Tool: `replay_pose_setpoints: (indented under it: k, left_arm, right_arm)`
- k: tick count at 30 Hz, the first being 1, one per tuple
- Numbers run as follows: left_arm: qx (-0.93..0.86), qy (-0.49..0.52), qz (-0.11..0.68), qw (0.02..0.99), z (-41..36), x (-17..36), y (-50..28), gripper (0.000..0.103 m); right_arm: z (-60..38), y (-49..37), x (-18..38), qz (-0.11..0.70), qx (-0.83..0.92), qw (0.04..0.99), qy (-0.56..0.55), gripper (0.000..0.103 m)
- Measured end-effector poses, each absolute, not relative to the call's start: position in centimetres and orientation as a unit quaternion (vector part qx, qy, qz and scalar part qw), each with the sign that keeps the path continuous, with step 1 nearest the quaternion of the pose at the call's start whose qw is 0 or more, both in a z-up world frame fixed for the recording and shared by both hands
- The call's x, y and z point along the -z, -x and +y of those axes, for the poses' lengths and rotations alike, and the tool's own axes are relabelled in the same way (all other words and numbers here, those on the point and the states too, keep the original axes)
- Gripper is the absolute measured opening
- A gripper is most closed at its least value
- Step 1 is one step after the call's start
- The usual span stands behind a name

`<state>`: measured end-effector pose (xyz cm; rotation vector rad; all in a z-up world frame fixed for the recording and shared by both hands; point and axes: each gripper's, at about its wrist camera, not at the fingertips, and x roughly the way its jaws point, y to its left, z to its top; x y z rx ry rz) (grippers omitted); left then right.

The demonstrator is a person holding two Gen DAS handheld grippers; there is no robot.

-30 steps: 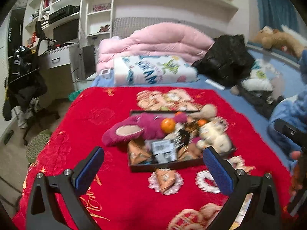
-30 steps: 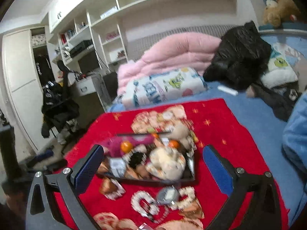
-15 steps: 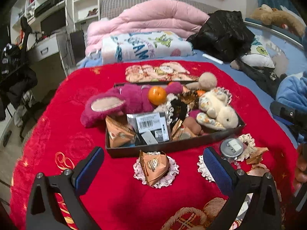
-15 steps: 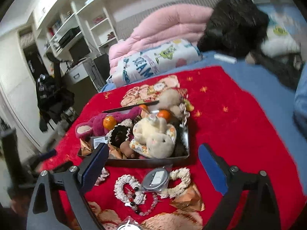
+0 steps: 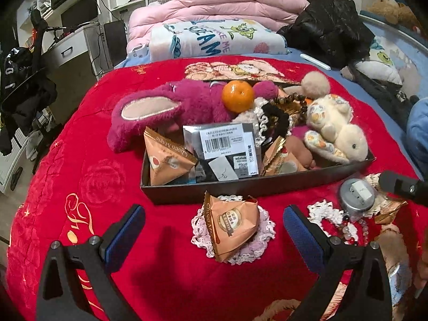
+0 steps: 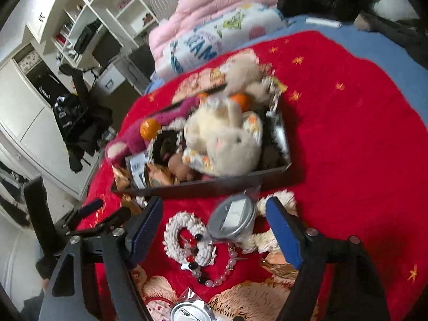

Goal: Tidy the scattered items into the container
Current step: 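Grasp a tan snack packet with the left tool while the right tool grasps a clear plastic strip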

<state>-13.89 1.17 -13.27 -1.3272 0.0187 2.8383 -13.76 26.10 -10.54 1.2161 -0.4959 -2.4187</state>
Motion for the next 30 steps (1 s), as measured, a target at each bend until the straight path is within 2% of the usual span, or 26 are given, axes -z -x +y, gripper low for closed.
replay_pose_setpoints:
  k: [10,12,16,20,30]
  left_arm:
    - [-0.894,0.448,-0.006,0.006,0.9,15.8,14.9,0.103]
    - [-0.892,0.452,-0.01,0.005,0.8,16.1,15.1,0.103]
    - [-0.889,0.457,-0.02,0.008,0.7,16.4,15.2,0.103]
    - [-0.886,0.463,-0.02,0.007,1.0,16.8,15.3,0.103]
    - [-0.881,0.473,-0.027,0.003,0.9,17.0,15.4,0.103]
  right_arm:
    - [25.2,14.5,12.9,-0.166,0.846,0.179,-0.475,0.068]
    - [25.2,14.6,13.1,-0.173,0.842,0.18,-0.478,0.061]
    - [25.1,14.8,13.6,-0.164,0.843,0.161,-0.486,0.041]
    - [25.8,14.9,13.8,-0.182,0.84,0.156,-0.487,0.033]
    - [25.7,15.0,13.8,-0.188,0.837,0.152,-0.49,0.028]
